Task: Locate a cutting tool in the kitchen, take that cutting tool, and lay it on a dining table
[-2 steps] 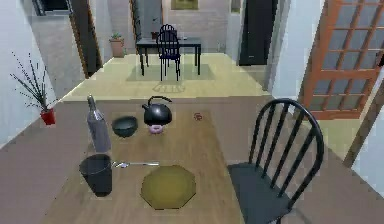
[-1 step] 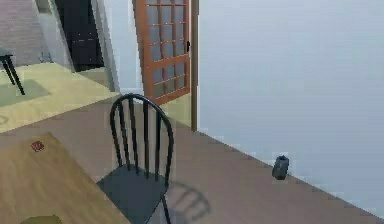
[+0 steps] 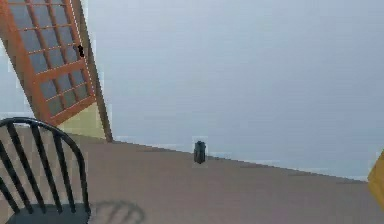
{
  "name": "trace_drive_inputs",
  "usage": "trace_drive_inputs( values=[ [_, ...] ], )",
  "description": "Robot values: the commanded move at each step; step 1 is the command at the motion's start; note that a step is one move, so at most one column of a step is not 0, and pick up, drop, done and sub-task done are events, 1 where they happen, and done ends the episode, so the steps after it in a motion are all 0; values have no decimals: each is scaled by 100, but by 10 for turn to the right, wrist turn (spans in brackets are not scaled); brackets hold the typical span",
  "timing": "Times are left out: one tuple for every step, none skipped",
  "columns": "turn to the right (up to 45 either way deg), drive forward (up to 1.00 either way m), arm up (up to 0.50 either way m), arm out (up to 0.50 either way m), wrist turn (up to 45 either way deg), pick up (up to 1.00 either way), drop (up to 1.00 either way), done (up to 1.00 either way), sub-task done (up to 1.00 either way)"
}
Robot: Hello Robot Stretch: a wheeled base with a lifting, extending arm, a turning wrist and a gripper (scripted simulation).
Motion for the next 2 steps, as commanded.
trace_drive_inputs(
  values=[
    [-450, 0, 0, 0, 0, 0, 0, 0, 0],
    [-450, 0, 0, 0, 0, 0, 0, 0, 0]
  ],
)
